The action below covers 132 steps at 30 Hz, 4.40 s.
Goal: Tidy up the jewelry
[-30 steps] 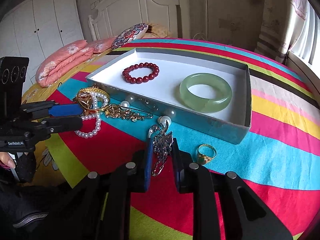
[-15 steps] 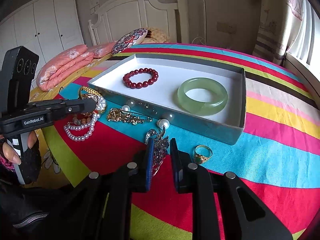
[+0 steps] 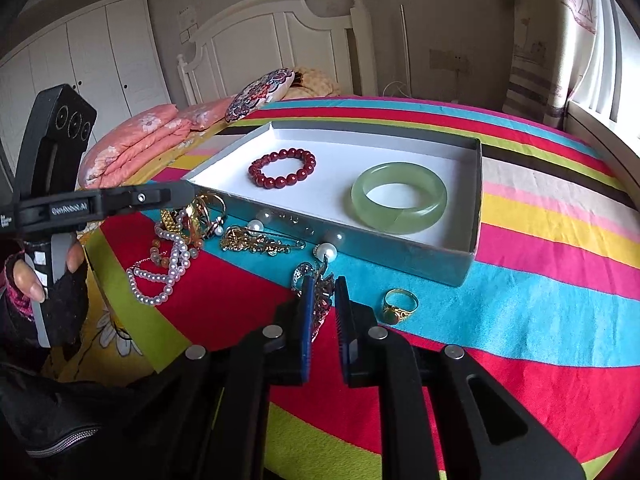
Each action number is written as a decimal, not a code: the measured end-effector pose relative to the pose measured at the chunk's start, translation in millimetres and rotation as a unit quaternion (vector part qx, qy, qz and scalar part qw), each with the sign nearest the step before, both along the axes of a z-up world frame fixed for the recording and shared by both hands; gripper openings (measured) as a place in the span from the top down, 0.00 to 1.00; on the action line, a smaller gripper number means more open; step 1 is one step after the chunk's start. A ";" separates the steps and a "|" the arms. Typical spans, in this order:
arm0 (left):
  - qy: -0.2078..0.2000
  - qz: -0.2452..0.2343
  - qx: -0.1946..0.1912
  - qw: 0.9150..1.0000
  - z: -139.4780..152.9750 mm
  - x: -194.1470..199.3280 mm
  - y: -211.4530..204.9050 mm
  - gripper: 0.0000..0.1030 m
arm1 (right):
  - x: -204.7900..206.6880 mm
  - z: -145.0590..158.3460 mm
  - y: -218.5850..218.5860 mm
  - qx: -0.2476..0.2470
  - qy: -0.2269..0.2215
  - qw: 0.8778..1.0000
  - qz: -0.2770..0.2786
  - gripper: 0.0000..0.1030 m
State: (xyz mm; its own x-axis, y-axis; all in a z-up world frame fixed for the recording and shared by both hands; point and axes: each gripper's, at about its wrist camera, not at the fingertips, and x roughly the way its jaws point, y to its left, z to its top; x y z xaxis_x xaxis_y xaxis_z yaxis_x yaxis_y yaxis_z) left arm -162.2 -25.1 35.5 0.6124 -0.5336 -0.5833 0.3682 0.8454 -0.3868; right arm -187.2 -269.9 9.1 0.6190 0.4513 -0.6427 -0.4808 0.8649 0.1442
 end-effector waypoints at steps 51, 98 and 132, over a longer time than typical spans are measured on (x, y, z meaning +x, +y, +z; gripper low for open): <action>-0.071 -0.024 0.081 0.994 59.1 59.2 -6.9 0.96 | 28.7 24.4 15.3 -0.016 -0.029 0.999 -0.011 0.70; -0.079 0.152 0.201 0.964 18.6 -18.6 63.7 0.02 | 22.8 16.7 37.7 -0.056 -0.035 0.997 0.035 0.28; -0.025 0.036 0.144 0.989 -35.8 -65.1 29.7 0.02 | 48.5 6.3 151.0 -0.092 0.031 0.985 0.141 0.67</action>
